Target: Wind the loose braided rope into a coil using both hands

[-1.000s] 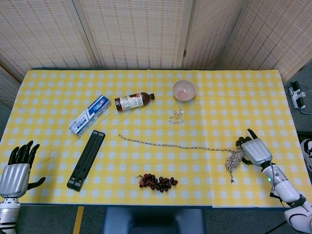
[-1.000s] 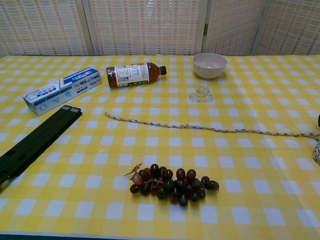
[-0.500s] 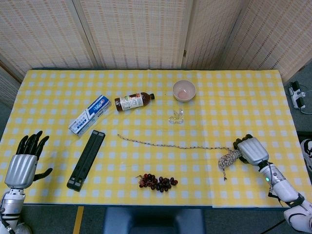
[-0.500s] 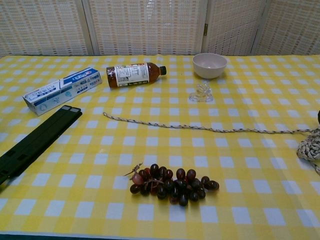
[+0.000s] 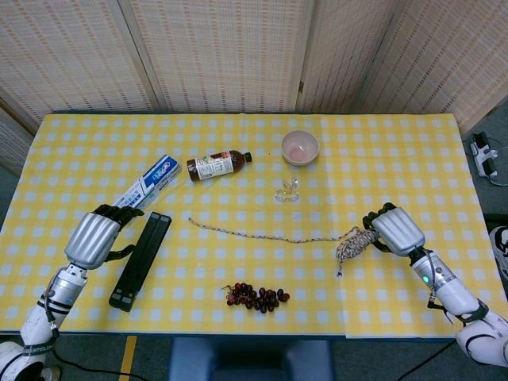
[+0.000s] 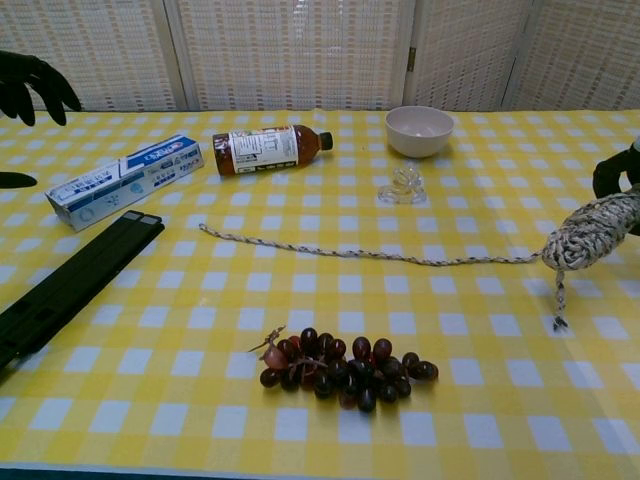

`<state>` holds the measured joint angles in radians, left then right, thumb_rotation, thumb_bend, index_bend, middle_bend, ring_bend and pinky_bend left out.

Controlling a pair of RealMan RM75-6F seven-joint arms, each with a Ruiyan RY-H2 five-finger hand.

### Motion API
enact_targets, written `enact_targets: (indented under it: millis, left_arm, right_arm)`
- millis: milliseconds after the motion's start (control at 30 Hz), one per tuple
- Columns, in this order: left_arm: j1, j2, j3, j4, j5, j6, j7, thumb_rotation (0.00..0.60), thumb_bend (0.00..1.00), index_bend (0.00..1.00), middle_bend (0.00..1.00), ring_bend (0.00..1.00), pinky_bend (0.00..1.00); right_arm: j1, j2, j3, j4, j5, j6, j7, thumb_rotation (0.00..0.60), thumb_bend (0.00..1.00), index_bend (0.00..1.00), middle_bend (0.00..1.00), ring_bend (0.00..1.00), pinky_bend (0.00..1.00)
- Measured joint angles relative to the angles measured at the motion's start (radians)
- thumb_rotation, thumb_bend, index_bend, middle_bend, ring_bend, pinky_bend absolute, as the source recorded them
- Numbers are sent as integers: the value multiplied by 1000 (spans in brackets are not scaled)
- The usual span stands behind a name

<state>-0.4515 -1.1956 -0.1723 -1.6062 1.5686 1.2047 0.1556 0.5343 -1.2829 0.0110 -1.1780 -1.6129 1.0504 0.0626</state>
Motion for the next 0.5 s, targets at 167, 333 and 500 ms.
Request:
enact_targets:
  millis: [167, 333, 500]
  left_arm:
    - [-99, -55, -25, 18, -41, -122, 43, 600, 276, 390, 652, 628, 669]
    - [-194, -152, -52, 75, -123, -223, 89, 600, 312, 409, 746, 704, 731]
    - [-274, -242, -76, 153, -212, -300, 147, 600, 324, 428, 794, 742, 746]
  right_arm:
    - [25, 17, 11, -32, 11, -24, 6, 600, 468, 717, 523, 544, 343]
    - [39, 21, 14, -41, 29, -47, 25, 600, 467, 723, 525, 544, 343]
    - [47, 25, 19, -42, 47, -63, 17, 600, 468, 724, 525, 544, 343]
